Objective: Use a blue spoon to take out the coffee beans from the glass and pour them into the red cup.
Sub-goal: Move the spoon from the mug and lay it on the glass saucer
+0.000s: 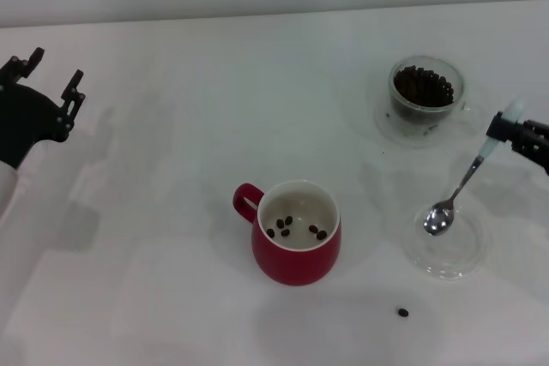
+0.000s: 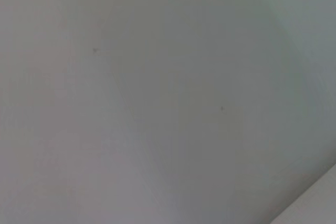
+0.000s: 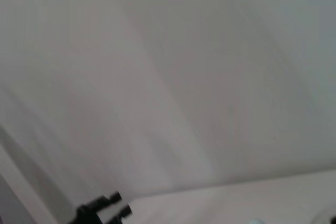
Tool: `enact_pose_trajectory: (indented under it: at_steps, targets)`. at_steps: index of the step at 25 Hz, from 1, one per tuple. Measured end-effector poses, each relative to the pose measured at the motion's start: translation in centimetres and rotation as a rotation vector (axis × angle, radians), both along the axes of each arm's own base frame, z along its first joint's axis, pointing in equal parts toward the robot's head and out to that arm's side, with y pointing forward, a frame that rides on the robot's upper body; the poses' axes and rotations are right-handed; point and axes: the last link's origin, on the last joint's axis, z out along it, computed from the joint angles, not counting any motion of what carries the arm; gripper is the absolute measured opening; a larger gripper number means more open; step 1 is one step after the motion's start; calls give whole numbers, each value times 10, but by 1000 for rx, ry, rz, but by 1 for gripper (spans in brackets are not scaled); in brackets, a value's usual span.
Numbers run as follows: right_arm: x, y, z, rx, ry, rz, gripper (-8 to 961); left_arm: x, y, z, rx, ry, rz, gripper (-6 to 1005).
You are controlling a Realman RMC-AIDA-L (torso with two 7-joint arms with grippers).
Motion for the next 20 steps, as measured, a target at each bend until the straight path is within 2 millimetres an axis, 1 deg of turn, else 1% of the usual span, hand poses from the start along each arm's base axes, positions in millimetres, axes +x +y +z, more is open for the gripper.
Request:
enact_pose_trajectory:
  at_steps: [4,9,16,20]
  targets:
    - [9,3,-8,-27,-66,-47,146,-1,-1,0,1,-2,3,515]
    - [14,3,-13,-29,-90,-72,146,-2,-2,0,2,-3,6,515]
    - [16,-1,-18,-29,-83,-101,146,-1,-1,1,3,0,3,514]
    - [20,-2,-23,-40,-68,-147,146,-2,0,2,6,7,1,514]
